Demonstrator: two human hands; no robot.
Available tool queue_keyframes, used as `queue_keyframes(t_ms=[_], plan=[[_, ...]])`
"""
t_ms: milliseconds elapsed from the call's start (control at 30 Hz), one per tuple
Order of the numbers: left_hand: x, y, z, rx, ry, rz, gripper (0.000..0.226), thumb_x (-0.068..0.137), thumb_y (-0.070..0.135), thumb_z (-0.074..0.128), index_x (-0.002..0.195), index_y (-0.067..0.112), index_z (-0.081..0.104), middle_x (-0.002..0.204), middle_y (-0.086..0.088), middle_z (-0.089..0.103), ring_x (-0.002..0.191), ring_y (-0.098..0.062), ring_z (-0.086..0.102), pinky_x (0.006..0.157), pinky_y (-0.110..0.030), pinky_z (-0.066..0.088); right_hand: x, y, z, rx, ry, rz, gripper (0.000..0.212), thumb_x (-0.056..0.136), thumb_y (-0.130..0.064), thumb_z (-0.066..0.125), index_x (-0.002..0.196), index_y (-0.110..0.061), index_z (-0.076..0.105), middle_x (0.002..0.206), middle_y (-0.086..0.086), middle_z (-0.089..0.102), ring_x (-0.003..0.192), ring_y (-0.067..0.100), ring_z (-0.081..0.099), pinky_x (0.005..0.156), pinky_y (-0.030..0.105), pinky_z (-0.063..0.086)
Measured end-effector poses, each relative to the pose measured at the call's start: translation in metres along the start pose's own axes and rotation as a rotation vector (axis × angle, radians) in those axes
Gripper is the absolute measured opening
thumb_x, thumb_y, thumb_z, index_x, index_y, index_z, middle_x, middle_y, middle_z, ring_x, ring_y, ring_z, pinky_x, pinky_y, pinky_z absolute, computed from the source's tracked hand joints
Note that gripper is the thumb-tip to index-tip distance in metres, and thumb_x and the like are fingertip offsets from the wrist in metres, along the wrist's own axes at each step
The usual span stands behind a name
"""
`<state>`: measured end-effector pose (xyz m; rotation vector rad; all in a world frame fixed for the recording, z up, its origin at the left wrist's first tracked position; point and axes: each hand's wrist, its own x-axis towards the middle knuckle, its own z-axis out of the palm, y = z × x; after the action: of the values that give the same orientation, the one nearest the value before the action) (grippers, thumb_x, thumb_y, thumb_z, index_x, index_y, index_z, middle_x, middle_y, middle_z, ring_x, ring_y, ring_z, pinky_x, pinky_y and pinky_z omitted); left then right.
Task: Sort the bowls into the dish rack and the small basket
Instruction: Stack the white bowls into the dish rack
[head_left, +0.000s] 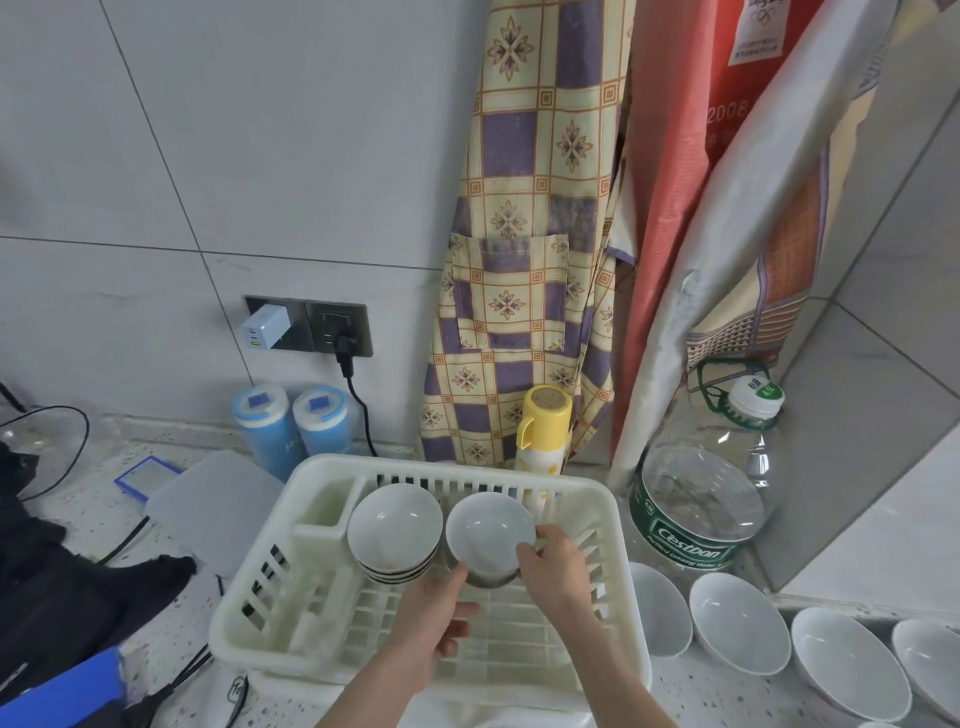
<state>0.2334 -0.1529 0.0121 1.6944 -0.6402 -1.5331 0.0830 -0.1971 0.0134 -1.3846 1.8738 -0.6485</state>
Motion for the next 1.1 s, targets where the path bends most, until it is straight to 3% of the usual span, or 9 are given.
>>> queue_keyframes(t_ms=[267, 367, 467, 700, 867, 1033, 1100], plan=[[0.015, -0.007, 0.009, -0.011, 0.026, 0.028, 0.015, 0.095, 0.025, 0.060, 0.106, 0.014, 0.060, 0.082, -0.015, 0.076, 0.040, -0.012, 0.055, 0.040, -0.020, 0.032, -0.001, 0.001, 0.009, -0.022, -0.013, 0.039, 0.036, 0.089, -0.022, 0.052, 0.123, -0.011, 0.055, 0.101, 0.008, 0.070, 0.090, 0.026, 0.063, 0.075, 0.033, 0.052], [0.018, -0.010, 0.009, -0.014, 0.042, 0.039, 0.017, 0.094, 0.020, 0.064, 0.107, 0.012, 0.060, 0.078, -0.013, 0.076, 0.042, -0.012, 0.056, 0.040, -0.021, 0.035, 0.000, 0.002, 0.010, -0.039, -0.002, 0.032, 0.037, 0.089, -0.023, 0.051, 0.124, -0.012, 0.054, 0.103, 0.008, 0.068, 0.084, 0.022, 0.056, 0.071, 0.031, 0.048], [0.020, -0.010, 0.010, -0.030, 0.048, 0.047, 0.019, 0.092, 0.015, 0.065, 0.108, 0.008, 0.058, 0.077, -0.014, 0.076, 0.045, -0.014, 0.057, 0.040, -0.021, 0.036, 0.000, 0.004, 0.010, -0.020, -0.021, 0.051, 0.038, 0.088, -0.021, 0.051, 0.125, -0.015, 0.053, 0.101, 0.008, 0.070, 0.085, 0.023, 0.062, 0.071, 0.032, 0.052], [0.021, -0.011, 0.010, -0.054, 0.050, 0.068, 0.018, 0.090, 0.002, 0.061, 0.108, -0.004, 0.060, 0.068, -0.017, 0.069, 0.040, -0.013, 0.050, 0.037, -0.022, 0.030, -0.001, 0.006, 0.007, 0.035, -0.063, 0.075, 0.042, 0.085, -0.020, 0.049, 0.127, -0.021, 0.048, 0.094, 0.005, 0.072, 0.086, 0.020, 0.066, 0.074, 0.033, 0.056], [0.013, -0.008, 0.008, -0.092, -0.022, 0.052, 0.015, 0.093, 0.005, 0.058, 0.107, 0.002, 0.059, 0.072, -0.017, 0.068, 0.047, -0.017, 0.051, 0.044, -0.023, 0.028, -0.009, 0.005, -0.001, 0.050, -0.096, 0.067, 0.047, 0.090, -0.025, 0.048, 0.137, -0.021, 0.042, 0.100, 0.003, 0.072, 0.093, 0.018, 0.064, 0.080, 0.033, 0.052], [-0.005, -0.004, 0.002, -0.077, -0.068, 0.040, 0.012, 0.095, 0.019, 0.057, 0.105, 0.014, 0.060, 0.091, -0.015, 0.073, 0.048, -0.013, 0.051, 0.044, -0.023, 0.032, -0.044, 0.005, -0.024, 0.223, -0.036, -0.029, 0.035, 0.094, -0.023, 0.049, 0.128, -0.030, 0.051, 0.075, -0.009, 0.073, 0.076, -0.001, 0.062, 0.062, 0.021, 0.043], [-0.016, -0.005, 0.000, -0.094, -0.059, 0.084, 0.014, 0.094, 0.021, 0.056, 0.105, 0.016, 0.063, 0.093, -0.012, 0.074, 0.047, -0.012, 0.047, 0.042, -0.024, 0.033, -0.065, 0.011, -0.036, 0.338, -0.022, -0.071, 0.029, 0.094, -0.020, 0.051, 0.119, -0.033, 0.057, 0.073, -0.008, 0.074, 0.058, -0.002, 0.057, 0.055, 0.018, 0.042]])
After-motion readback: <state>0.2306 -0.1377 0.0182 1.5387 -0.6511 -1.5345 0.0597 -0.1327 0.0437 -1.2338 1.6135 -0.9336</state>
